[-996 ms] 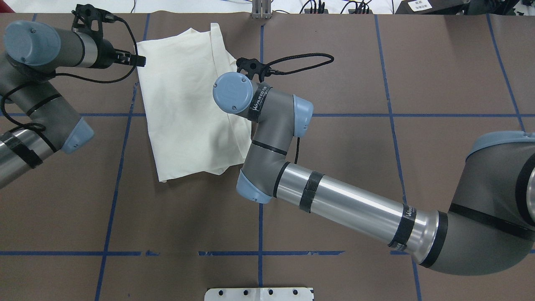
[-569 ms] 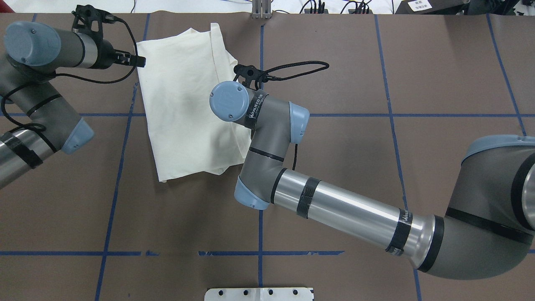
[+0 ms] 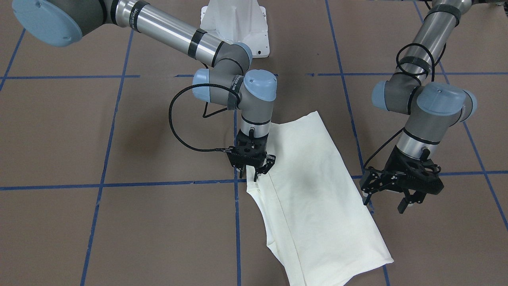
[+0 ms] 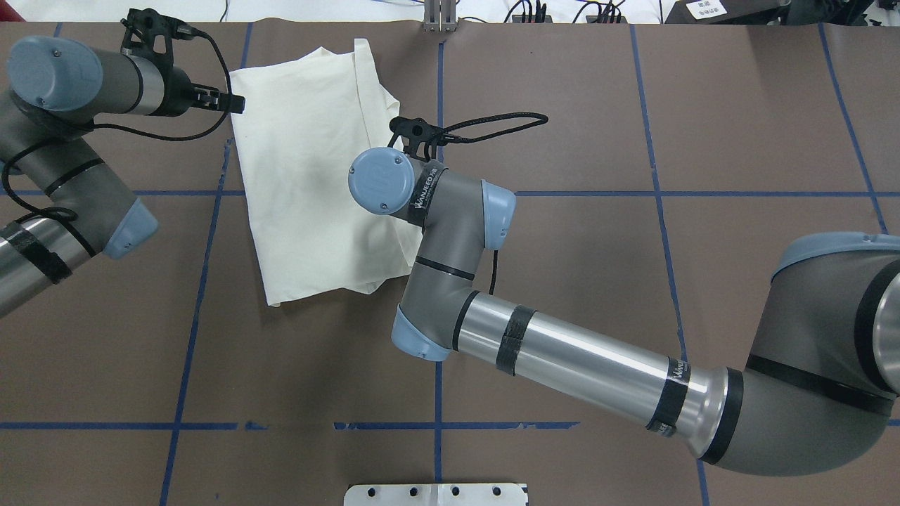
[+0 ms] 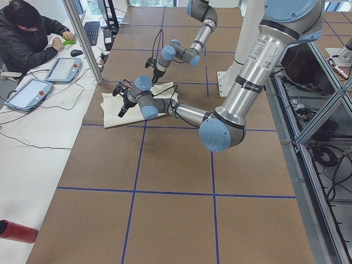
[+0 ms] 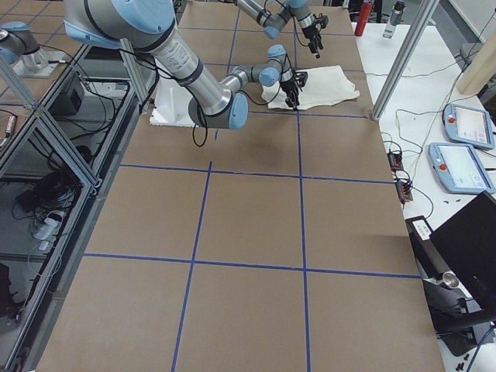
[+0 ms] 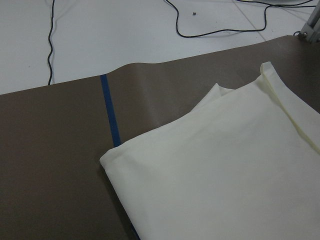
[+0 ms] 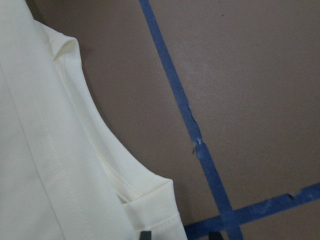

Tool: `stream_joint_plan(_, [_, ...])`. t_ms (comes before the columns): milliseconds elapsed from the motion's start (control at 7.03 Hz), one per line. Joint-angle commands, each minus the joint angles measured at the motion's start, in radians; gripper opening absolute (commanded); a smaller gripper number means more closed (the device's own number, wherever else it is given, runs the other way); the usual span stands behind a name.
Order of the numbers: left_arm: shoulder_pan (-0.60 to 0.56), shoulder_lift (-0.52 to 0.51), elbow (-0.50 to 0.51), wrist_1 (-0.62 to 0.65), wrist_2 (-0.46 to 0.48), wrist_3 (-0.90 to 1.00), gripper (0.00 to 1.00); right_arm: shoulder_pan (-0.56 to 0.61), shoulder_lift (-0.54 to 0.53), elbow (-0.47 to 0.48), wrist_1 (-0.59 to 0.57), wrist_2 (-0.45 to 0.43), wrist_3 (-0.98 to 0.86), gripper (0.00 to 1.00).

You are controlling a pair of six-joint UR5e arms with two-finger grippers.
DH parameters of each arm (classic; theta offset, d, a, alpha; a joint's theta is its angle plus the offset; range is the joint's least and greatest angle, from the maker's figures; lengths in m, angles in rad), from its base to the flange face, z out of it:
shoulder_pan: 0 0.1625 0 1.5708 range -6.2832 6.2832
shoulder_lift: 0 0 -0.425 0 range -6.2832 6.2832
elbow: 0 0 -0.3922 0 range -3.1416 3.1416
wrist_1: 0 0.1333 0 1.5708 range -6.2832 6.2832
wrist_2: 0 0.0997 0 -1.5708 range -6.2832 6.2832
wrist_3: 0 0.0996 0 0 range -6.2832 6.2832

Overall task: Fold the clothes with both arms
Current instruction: 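Grasp the shirt edge with the right gripper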

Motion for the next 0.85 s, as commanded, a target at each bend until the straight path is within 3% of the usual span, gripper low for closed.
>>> stream_joint_plan(0, [0.000,0.000,0.000,0.000,0.000,0.000,1.00,-0.002,0.000,0.000,-0.001,-0.001,0.003,0.39])
stream_joint_plan(712, [0.000,0.000,0.001,0.000,0.000,0.000,1.00,-0.004,0.000,0.000,-0.001,-0.001,0.003,0.29])
